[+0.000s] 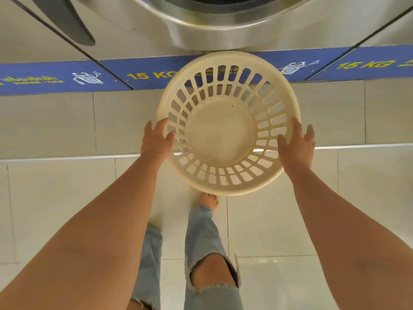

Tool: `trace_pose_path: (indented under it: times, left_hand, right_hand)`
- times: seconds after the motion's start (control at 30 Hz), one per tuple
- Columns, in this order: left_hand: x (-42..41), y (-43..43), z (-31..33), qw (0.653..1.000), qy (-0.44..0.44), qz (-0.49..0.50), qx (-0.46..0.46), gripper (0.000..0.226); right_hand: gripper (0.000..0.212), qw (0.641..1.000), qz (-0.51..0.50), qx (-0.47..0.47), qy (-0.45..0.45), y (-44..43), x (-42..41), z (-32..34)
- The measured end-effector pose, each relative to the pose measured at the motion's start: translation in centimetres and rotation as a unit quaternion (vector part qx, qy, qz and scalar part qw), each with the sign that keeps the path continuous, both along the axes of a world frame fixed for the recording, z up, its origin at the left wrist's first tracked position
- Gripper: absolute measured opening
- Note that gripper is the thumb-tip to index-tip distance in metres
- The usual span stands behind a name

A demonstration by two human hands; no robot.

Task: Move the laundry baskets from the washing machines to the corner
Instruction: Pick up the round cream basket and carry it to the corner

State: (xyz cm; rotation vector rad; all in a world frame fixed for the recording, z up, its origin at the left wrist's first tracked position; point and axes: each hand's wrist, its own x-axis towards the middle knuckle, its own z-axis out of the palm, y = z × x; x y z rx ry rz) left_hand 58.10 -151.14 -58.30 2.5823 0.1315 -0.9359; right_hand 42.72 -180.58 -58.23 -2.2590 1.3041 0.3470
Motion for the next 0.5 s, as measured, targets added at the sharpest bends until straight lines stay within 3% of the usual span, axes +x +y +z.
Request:
trace_pose_path:
  times: [0.23, 0.5]
  left_hand:
    - [1.3, -0.4, -4.0, 0.998, -0.038, 0.020, -0.039, 0.053]
    - [-0.7, 1.6, -2.4, 0.992, -0.101, 0.075, -0.022, 0.059]
  right_hand:
    - [0.057, 0.997, 0.067, -0.003, -0.035, -3.0, 1.8, -4.1]
    - [0.059, 0.996, 0.076, -0.005, -0.035, -1.7, -0.2, -2.8]
